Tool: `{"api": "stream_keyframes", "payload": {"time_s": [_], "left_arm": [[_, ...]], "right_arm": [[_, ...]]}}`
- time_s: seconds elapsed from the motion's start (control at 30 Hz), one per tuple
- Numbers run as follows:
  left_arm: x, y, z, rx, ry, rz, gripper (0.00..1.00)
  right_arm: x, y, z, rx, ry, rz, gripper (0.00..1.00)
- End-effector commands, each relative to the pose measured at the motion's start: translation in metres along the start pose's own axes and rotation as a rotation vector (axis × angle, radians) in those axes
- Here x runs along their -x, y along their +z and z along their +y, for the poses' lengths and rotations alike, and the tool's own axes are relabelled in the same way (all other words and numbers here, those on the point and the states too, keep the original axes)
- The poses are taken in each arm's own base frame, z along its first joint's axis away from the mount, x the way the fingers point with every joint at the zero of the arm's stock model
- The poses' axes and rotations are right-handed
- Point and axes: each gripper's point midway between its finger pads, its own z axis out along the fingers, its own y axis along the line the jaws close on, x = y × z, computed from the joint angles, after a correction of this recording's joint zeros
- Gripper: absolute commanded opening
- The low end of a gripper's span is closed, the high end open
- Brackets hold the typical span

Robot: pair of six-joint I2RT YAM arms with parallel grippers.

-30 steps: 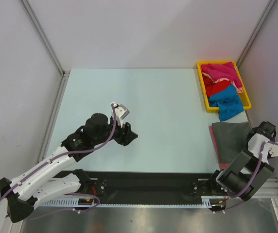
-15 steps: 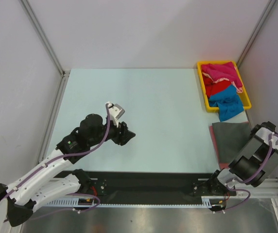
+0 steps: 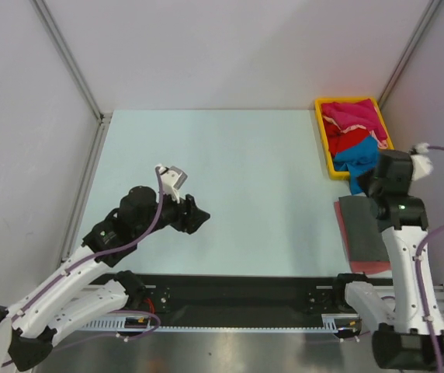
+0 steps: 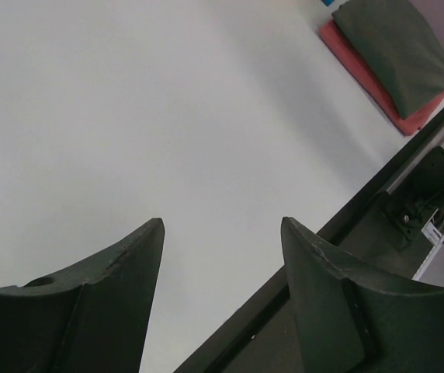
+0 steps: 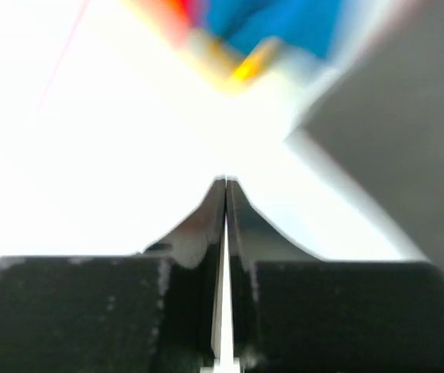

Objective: Fold and stack the t-shirts
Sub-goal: Neatly place the folded tshirt to the corner

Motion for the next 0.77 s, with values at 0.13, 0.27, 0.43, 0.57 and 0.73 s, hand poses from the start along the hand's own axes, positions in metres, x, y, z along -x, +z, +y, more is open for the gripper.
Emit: {"api": "stream_keyframes", "payload": {"time_s": [0.13, 0.27, 0.43, 0.57, 0.73], "left_arm": [[-0.019, -0.02, 0.022, 0.083, -0.232, -0.047, 0.74], [-0.039, -0.027, 0.024, 0.084, -0.378, -0.077, 0.8], [-0.081, -0.018, 0.028, 0.031, -0.617, -0.14, 0.83], [-0.086, -0.024, 0.032, -0.031, -0.726, -0.279, 0.84], [-0.091, -0.021, 0.012, -0.163, -0.769, -0.25, 0.87]], "right_arm": [[-0.181, -0.062, 0.119, 0.493, -0.239, 0.412, 0.12], [-0.244, -0.074, 0.099, 0.519, -0.304, 0.56, 0.33], [-0.27, -0.079, 0.07, 0.625, -0.209, 0.647, 1.0], [-0.307, -0.081, 0.018, 0.661, -0.14, 0.81, 1.0], [-0.313, -0.109, 0.011, 0.879, 0.081, 0.905, 1.0]]}}
